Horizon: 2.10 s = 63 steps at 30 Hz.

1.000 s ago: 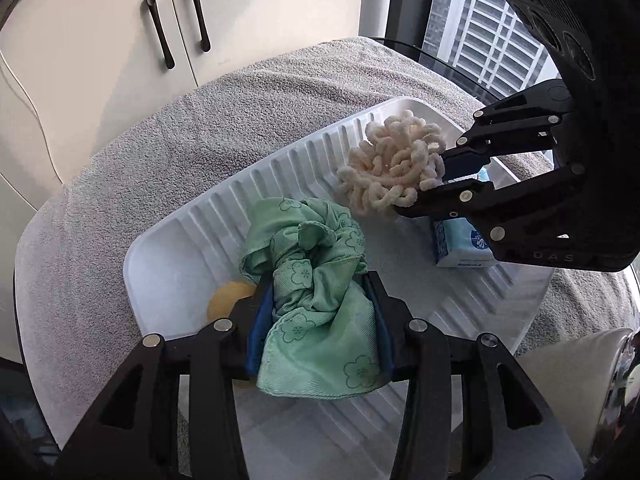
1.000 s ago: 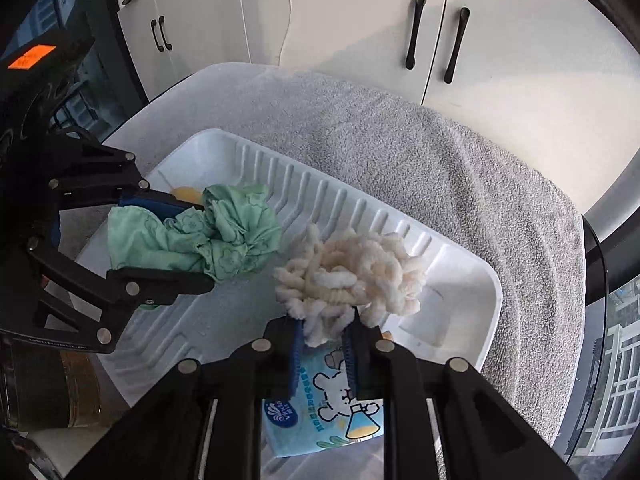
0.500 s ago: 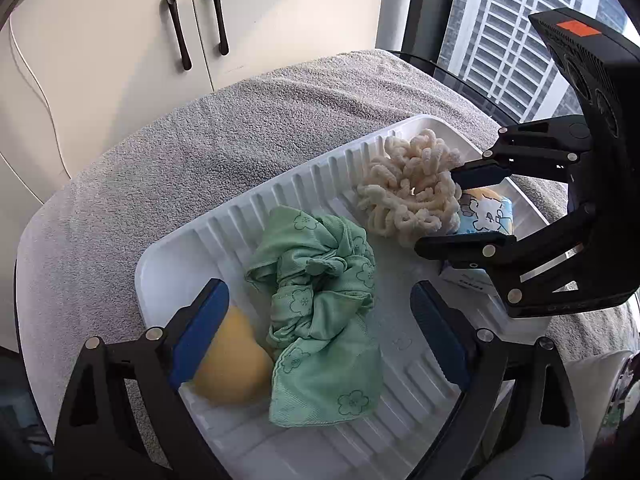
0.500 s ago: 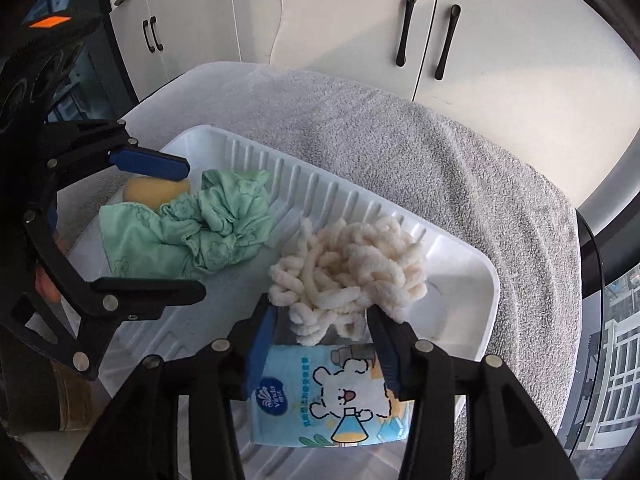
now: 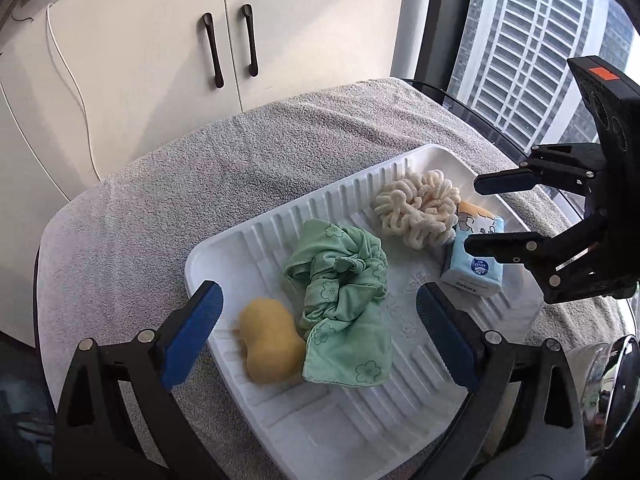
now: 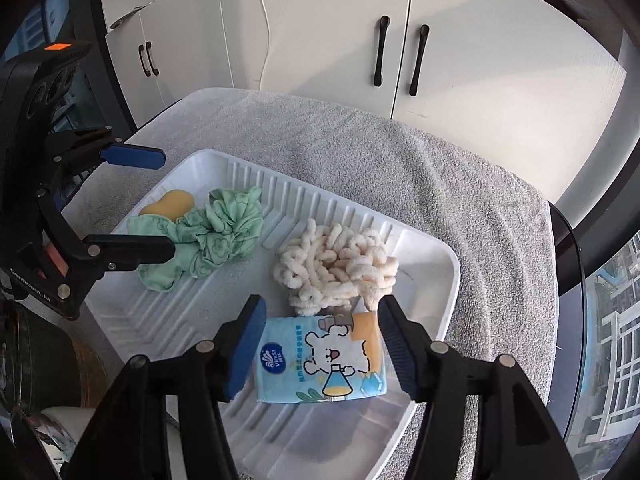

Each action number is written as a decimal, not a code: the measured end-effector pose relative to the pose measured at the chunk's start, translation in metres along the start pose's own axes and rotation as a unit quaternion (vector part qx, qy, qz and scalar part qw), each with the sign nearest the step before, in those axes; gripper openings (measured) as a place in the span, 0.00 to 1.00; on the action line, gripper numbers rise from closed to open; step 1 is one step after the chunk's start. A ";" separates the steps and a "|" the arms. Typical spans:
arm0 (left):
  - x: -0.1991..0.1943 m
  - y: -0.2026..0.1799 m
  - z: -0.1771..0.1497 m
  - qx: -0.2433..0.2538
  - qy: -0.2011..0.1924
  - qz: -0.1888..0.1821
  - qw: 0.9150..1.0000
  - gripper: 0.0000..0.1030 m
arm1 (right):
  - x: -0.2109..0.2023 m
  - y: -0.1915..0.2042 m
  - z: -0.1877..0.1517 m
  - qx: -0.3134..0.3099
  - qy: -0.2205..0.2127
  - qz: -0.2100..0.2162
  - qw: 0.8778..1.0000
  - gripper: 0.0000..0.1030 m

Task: Organize soft objects
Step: 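Lower green scrunchie into tray and open left gripper while right releases yarn scrunchie, then withdraw both open grippers from the tray toward the remaining items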

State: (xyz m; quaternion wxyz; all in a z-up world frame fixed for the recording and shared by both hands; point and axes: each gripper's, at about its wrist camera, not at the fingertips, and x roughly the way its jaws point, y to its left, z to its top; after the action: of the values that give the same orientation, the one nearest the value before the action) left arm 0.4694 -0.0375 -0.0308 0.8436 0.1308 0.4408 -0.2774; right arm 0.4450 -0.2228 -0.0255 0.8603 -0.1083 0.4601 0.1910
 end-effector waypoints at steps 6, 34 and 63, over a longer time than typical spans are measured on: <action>-0.021 -0.002 -0.002 -0.001 -0.016 0.005 1.000 0.96 | -0.017 -0.005 -0.004 0.013 -0.012 -0.007 1.000 0.60; -0.169 0.004 -0.157 -0.131 -0.104 0.048 0.985 0.96 | -0.140 0.009 -0.140 0.109 -0.079 0.013 0.991 0.61; -0.181 -0.124 -0.294 -0.044 -0.049 0.020 0.998 0.98 | -0.169 0.205 -0.268 0.056 -0.074 0.099 0.991 0.74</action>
State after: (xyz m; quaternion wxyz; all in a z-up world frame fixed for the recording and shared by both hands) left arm 0.1169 0.0621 -0.0502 0.8742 0.0891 0.4083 -0.2471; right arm 0.0714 -0.1737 -0.0348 0.8734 0.0001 0.4138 0.2567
